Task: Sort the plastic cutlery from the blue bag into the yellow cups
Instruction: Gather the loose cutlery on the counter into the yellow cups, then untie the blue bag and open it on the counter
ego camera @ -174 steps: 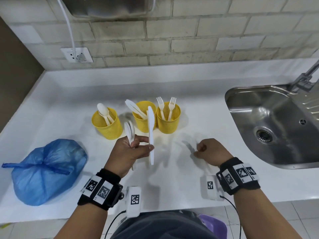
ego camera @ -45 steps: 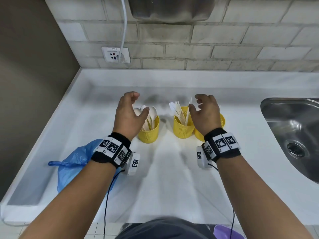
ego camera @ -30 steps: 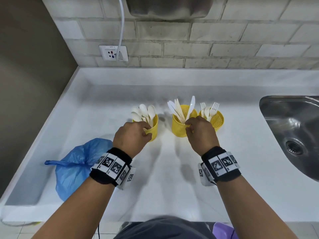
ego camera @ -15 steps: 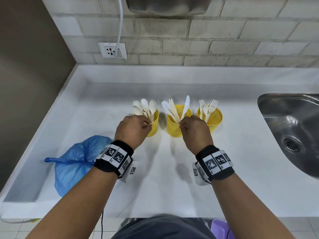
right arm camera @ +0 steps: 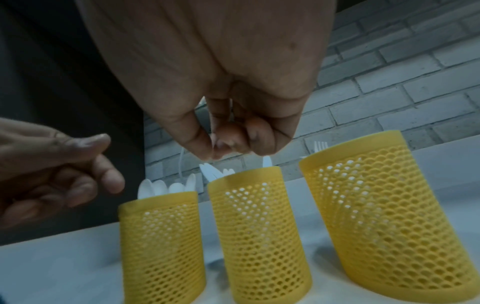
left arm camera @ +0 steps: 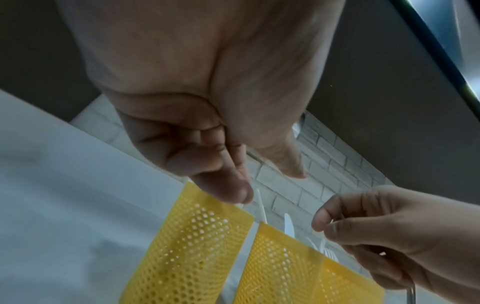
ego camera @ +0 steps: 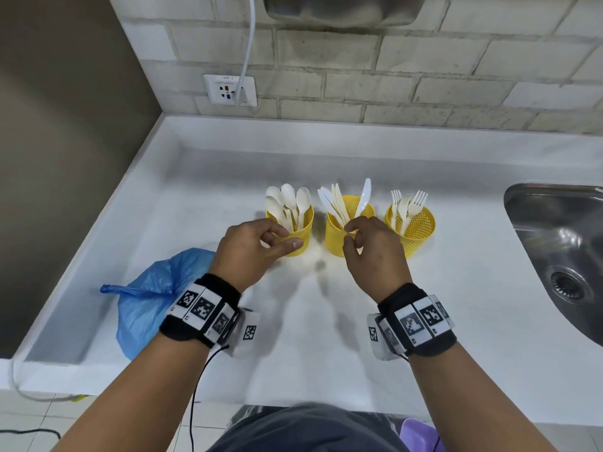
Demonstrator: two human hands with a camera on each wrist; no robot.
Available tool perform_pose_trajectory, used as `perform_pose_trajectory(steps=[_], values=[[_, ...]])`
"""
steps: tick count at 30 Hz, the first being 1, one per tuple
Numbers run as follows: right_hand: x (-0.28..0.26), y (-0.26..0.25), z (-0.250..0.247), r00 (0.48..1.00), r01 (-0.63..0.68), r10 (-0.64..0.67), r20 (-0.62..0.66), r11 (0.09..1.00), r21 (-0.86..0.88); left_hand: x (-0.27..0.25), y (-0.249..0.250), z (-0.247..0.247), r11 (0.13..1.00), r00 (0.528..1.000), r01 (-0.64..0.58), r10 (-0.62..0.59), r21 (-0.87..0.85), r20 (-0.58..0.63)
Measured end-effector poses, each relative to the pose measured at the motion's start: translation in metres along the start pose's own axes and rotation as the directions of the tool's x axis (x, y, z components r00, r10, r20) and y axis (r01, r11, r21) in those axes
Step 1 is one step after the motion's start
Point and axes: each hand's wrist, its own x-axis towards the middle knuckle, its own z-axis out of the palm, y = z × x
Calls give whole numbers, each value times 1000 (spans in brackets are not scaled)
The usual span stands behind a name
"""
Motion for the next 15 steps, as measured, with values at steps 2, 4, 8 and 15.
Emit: perform_pose_trajectory(steps=[2,4,8,15], values=[[-10,-10,2,999,41,-42,20,998,50,-14,-10,-8,1000,1000,19,-19,-24,-3],[-22,-21,9,993,74,-83,85,992,101,-33,-23,-20,999,998,45,-46,-31,-47],[-43,-43,34,943,98,-158,293,973,209,-79,-57,-53,994,979,3,19,109,-202],[-45,-80,83,786,83,-212,580,967,240,-132,-124,-98,934,866,282,-150,219,-476]])
